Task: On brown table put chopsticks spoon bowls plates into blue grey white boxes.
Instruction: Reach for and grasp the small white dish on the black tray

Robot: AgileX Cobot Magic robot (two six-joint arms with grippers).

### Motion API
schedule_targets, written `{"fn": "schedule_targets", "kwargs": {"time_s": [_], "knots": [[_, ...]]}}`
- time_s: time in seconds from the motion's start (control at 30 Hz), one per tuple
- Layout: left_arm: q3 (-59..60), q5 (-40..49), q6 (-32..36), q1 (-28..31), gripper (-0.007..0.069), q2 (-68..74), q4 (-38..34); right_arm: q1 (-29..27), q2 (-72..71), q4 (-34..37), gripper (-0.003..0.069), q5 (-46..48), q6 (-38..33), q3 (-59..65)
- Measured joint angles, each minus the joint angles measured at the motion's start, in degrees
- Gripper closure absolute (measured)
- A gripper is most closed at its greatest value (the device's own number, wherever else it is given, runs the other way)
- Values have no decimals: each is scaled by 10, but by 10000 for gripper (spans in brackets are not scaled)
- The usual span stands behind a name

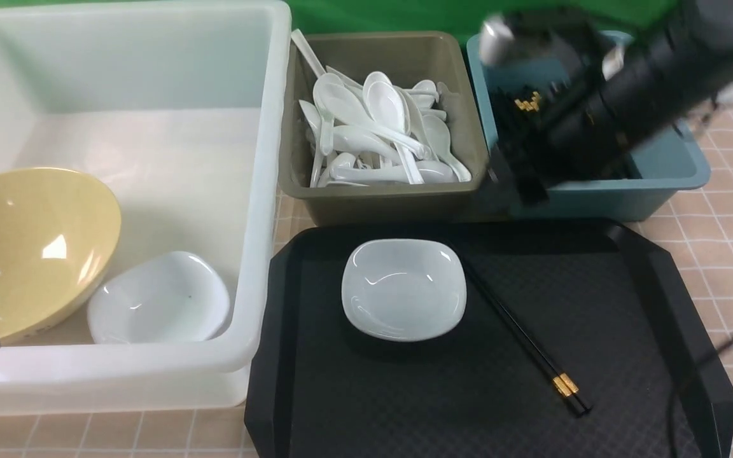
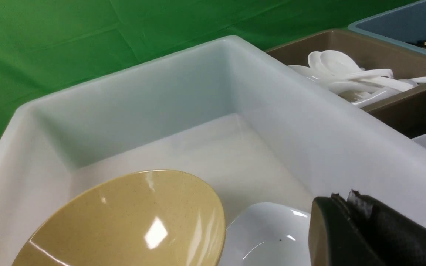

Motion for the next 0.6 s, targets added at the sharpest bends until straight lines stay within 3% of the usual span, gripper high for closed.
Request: {"fn": "schedule_targets", "kwargs": {"time_s": [0.1,0.2,0.23,0.3,0.4,0.47,0.6], "knots": [[0,0,0,0,623,0,0,-2,-29,20,137,-72,2,97],[0,0,0,0,623,0,0,-2,-18,96,137,-196,4,189],[0,0,0,0,623,0,0,-2,-16,101,137,-196,4,189],[0,0,0,0,623,0,0,-2,20,182,138,-239,-24,207],[0,0,0,0,623,0,0,-2,48,245,138,-238,-66,206],[0,0,0,0,623,0,0,-1,84,328,140,-224,-133,196],[0,0,0,0,623,0,0,18,119,374,158,-236,-162,171]]}}
